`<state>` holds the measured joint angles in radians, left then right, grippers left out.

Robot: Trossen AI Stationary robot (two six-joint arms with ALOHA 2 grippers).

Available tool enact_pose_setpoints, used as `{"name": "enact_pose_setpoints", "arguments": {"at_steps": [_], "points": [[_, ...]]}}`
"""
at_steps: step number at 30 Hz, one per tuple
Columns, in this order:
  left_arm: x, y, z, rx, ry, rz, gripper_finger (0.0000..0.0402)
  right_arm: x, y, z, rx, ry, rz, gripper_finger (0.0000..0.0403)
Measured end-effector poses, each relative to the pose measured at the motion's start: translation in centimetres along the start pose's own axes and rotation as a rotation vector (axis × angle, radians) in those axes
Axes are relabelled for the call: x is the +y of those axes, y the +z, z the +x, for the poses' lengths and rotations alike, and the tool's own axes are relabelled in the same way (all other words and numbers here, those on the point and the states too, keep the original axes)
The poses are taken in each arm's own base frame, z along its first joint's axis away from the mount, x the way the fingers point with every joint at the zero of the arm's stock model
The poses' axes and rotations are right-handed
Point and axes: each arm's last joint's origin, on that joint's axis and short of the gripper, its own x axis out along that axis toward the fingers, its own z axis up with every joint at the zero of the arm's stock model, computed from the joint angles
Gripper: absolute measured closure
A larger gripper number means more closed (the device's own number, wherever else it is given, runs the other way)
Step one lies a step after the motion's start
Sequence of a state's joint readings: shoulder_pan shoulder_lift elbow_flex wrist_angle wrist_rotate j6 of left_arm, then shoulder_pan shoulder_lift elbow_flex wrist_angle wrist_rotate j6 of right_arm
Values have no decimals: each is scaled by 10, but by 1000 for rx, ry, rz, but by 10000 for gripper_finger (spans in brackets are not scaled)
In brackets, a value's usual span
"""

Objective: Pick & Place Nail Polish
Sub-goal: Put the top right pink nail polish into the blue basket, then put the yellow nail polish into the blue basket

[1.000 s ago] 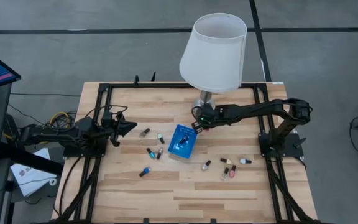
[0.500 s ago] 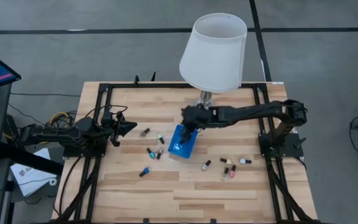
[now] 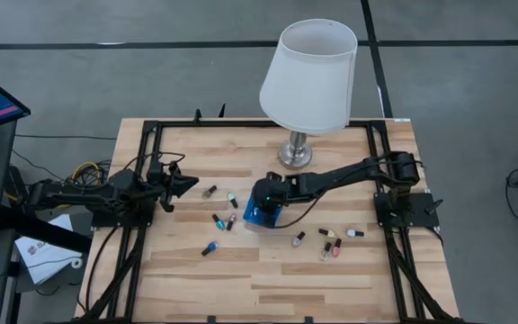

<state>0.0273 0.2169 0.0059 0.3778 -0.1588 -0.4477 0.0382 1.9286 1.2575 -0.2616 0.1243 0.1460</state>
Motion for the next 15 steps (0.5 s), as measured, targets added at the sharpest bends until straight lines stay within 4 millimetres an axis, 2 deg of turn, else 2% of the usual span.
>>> {"name": "enact_pose_setpoints", "arguments": {"at_steps": [5, 10, 15], "points": [[0, 0, 0, -1, -11, -2, 394, 1, -2, 3, 13, -1, -3, 340], [-1, 1, 0, -2, -12, -2, 394, 0, -3, 2, 20, -4, -2, 309], [-1, 1, 0, -5, -13, -3, 394, -1, 6, -17, -15, 32, 4, 250]]}}
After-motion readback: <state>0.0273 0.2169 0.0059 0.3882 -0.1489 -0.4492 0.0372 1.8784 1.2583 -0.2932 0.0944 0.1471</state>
